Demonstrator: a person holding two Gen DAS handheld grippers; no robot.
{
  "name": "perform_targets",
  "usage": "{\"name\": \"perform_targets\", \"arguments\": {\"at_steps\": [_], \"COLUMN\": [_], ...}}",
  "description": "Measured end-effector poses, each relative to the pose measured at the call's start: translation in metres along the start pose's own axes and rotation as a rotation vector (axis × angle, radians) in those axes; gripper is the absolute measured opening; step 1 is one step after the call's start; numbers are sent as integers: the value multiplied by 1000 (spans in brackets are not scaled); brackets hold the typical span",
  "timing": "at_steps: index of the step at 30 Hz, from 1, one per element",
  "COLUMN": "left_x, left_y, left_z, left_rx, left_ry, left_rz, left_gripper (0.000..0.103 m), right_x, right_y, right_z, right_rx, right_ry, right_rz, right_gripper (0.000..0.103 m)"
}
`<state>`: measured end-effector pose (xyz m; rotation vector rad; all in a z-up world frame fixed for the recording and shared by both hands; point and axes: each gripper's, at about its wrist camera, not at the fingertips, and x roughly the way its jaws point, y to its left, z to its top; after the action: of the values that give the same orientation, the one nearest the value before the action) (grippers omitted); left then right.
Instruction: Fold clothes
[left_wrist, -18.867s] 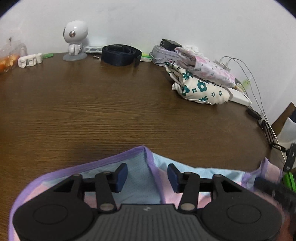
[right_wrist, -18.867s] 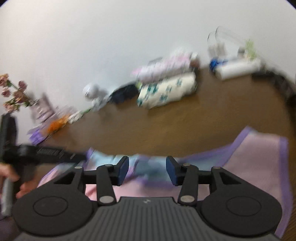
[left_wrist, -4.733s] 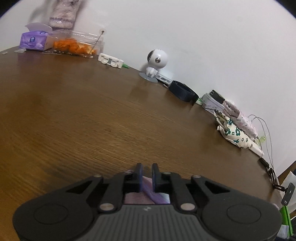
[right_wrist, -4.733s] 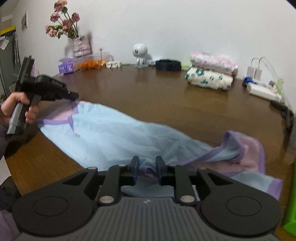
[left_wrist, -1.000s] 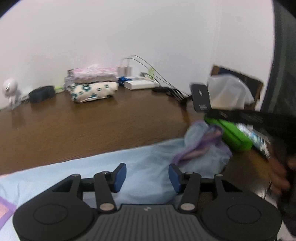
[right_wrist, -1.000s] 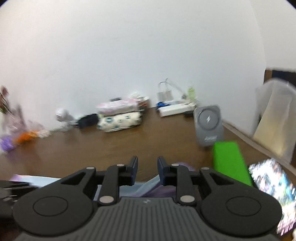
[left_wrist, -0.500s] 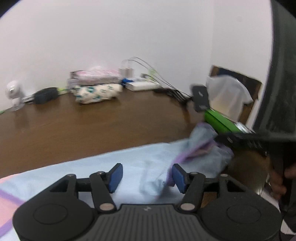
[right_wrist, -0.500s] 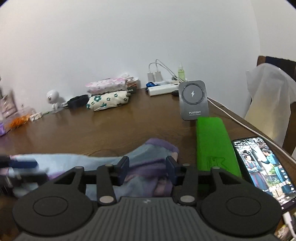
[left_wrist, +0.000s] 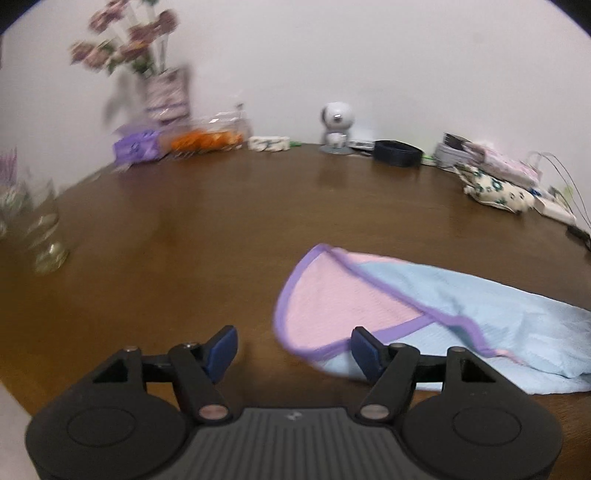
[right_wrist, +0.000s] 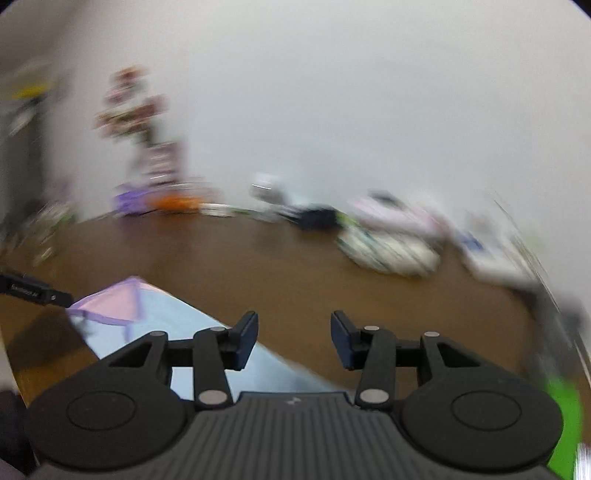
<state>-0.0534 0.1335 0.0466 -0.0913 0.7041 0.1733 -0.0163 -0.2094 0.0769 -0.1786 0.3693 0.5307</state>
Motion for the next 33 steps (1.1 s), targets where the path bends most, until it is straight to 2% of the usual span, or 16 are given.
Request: {"name": "perform_targets", "arguments": {"at_steps": [2,4,6,9,12,15,16,17,18,23,26,28,30,32,33], "left_x": [5,10,15,18,23,32,35,41,47,98,142,174,199,199,193], "left_y": [6,10,10,6,4,12,15,17,19,28,24,19,21,18,17], "left_z": [-5,-8,-8,-9,-7,-2,0,5,10,56,94,121,150,168,172], "left_rx": [-20,-23,-20,10,45,36,30,37,46,116,180,191,149,93,62], "left_ry": [12,24,27,11,-2,-4,-5,-7,-8,-23,-26,-47,-65,-77,-78], "left_rz": [-23,-46,-67,-103,-113,-162,-172,-174,-174,-172,-207,-222,-191,-207,-225], "left_gripper": [67,66,63,47,17,7,6,6,6,5,5,14,34,38,46], "right_x": [44,95,145,203,238,244,247,249,252,280,305,321,334,337,331], "right_y": [22,50,78,108,117,119,119,118,117,88,45,16,-5,-19,-27], "right_z": [25,50,67,76,74,65,62,60,59,64,70,73,76,79,84], "right_rx": [-108,-188,-260,-353,-400,-418,-410,-389,-362,-150,109,250,311,340,352], "right_ry": [35,104,180,282,369,407,416,422,426,417,451,461,446,402,367], "right_rz": [125,252,344,397,455,497,501,496,482,281,123,28,-55,-80,-94], "right_gripper": [48,48,47,43,42,39,25,8,3,1,1,1,1,2,5]}}
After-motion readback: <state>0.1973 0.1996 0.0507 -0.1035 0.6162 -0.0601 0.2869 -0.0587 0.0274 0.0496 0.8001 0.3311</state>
